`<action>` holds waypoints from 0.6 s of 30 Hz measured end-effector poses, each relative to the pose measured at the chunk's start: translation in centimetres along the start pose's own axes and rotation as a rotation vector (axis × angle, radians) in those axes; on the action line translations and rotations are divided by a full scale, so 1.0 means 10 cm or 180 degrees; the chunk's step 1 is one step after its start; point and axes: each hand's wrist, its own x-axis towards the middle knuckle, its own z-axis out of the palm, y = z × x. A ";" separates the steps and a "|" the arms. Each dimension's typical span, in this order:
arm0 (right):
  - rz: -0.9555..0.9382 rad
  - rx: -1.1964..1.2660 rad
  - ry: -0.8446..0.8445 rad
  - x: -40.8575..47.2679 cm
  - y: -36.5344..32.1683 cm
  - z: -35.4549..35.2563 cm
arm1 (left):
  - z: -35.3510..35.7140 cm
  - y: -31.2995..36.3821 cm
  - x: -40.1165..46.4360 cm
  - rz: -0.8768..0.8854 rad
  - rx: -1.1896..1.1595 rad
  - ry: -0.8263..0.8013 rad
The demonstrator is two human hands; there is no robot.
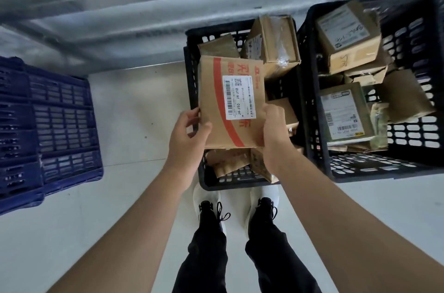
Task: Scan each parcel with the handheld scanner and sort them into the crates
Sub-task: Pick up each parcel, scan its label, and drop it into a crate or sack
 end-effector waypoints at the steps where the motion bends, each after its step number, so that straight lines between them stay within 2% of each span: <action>1: -0.0021 0.0085 -0.0032 -0.15 -0.05 -0.02 | -0.07 0.08 -0.12 0.0079 -0.0053 -0.0007; 7: -0.0333 0.0282 -0.0035 -1.25 -0.43 -0.07 | -0.59 0.69 -0.85 0.0494 -0.0149 -0.0401; 18: -0.1456 0.0363 -0.0097 -3.24 -1.23 -0.27 | -1.34 1.90 -2.13 0.1181 -0.0138 -0.1079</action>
